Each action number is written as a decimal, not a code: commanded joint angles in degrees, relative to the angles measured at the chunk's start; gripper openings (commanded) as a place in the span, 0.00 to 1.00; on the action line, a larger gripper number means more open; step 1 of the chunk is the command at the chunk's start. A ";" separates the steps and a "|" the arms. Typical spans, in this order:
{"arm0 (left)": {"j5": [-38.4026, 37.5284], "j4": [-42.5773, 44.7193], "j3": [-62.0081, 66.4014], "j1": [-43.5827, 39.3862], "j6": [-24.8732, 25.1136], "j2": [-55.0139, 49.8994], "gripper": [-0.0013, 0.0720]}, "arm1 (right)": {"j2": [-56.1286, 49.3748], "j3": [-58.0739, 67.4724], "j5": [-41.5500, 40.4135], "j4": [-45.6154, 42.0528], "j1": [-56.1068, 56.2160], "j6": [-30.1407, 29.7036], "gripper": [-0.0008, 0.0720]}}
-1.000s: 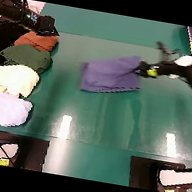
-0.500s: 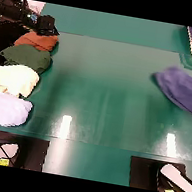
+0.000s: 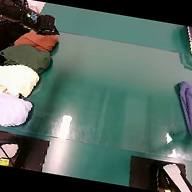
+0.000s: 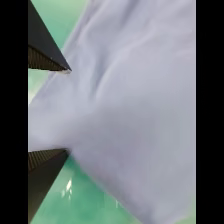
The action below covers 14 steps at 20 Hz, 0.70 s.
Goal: Fold the shirts.
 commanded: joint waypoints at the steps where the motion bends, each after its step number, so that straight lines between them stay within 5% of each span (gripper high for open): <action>1: -0.04 0.02 -0.02 0.00 0.07 0.04 0.05 | 0.55 5.35 3.93 -5.77 -0.61 0.09 0.76; 7: -0.24 -0.02 0.00 0.00 0.04 0.04 0.05 | 0.55 14.93 10.47 -1.57 18.58 0.09 0.75; 14: 1.75 -0.04 0.00 0.00 0.04 0.04 0.05 | 0.50 14.97 5.92 -1.75 55.58 0.09 0.71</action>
